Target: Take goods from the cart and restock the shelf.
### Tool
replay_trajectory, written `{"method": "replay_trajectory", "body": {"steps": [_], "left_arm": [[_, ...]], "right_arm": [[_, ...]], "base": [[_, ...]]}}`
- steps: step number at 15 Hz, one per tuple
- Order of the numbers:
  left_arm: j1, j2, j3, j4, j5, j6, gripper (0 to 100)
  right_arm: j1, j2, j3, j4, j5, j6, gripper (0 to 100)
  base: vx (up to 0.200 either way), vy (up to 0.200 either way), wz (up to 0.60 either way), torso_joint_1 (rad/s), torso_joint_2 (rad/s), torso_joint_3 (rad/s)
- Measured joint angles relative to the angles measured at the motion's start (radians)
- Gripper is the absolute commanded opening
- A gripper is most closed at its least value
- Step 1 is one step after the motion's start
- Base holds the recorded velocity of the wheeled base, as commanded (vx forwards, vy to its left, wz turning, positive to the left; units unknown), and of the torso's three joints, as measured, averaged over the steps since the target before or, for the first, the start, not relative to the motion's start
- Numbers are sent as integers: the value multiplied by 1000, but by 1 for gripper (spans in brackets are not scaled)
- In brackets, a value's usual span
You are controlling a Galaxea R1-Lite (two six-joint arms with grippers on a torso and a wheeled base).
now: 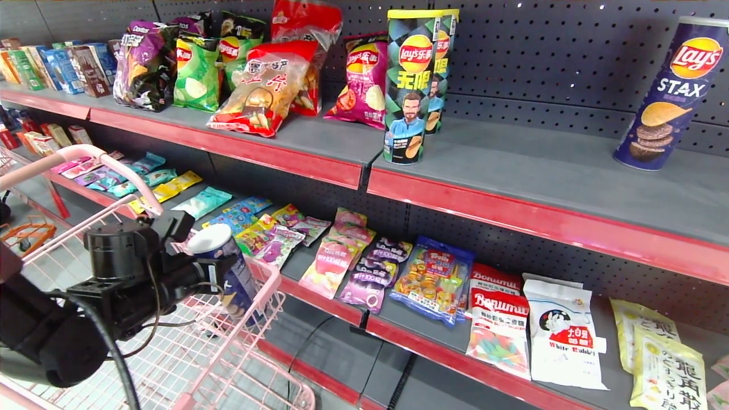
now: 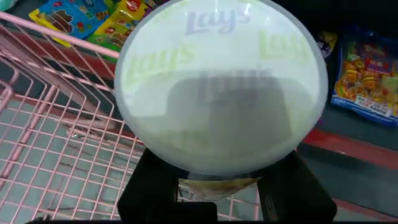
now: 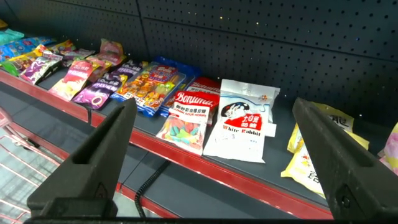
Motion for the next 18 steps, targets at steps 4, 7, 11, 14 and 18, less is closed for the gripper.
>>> {"method": "replay_trajectory", "body": {"steps": [4,7,11,14,18], "left_arm": [[7,-346,-91,375,-20,-24,0],[9,-648,-159,691,-29,-26,0],[9,-992,-147,916,-30,-25,0],[9,-1160,-78,950,-33,39,0],[9,-1291,-29,1002,-51,71,0]], "right_arm": [[0,0,0,0,0,1,100],[0,0,0,0,0,4,100],[0,0,0,0,0,4,100],[0,0,0,0,0,4,100],[0,0,0,0,0,4,100]], "base": [[0,0,0,0,0,0],[0,0,0,0,0,0],[0,0,0,81,-250,-164],[0,0,0,177,-499,-333],[0,0,0,214,-564,-349]]}}
